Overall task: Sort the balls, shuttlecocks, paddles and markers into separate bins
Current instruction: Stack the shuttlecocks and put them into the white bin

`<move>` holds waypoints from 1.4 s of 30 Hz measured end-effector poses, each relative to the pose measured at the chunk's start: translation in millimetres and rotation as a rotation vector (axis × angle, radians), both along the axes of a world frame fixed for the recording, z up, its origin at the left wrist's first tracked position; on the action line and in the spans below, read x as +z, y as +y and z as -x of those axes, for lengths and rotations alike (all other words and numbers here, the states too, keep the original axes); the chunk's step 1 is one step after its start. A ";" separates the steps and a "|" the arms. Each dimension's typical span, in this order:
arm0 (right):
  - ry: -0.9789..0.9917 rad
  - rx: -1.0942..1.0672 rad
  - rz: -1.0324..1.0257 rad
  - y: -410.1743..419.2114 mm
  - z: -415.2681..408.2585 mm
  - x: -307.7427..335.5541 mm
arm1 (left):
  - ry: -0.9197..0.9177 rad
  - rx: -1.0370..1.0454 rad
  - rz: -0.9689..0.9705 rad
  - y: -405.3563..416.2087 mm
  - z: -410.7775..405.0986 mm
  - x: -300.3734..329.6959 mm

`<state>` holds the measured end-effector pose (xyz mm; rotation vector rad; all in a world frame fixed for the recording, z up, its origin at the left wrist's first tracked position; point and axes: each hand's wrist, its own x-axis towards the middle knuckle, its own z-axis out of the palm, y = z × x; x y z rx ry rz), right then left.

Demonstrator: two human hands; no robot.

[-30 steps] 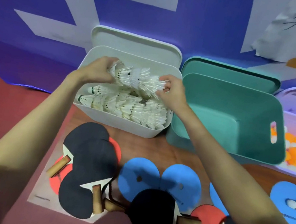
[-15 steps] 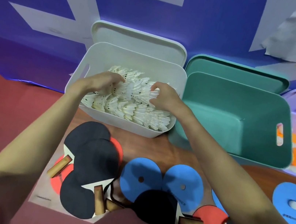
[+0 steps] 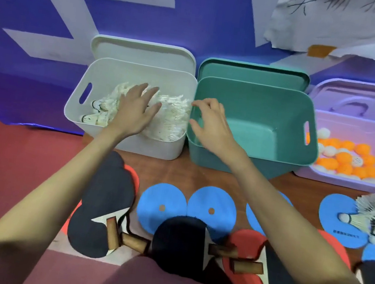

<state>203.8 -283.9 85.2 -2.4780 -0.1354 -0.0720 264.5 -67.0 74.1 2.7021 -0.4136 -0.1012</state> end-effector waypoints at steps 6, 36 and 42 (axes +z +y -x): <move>-0.128 -0.256 -0.018 -109.6 98.3 -18.5 | -0.212 -0.128 0.159 -108.9 90.4 -0.9; 0.225 -1.014 -0.033 -445.6 321.6 -106.0 | 0.323 -0.626 -0.102 -501.1 231.1 -110.2; 0.177 -1.193 -0.033 -447.3 311.5 -114.3 | 0.325 -0.632 -0.263 -540.8 230.2 -128.3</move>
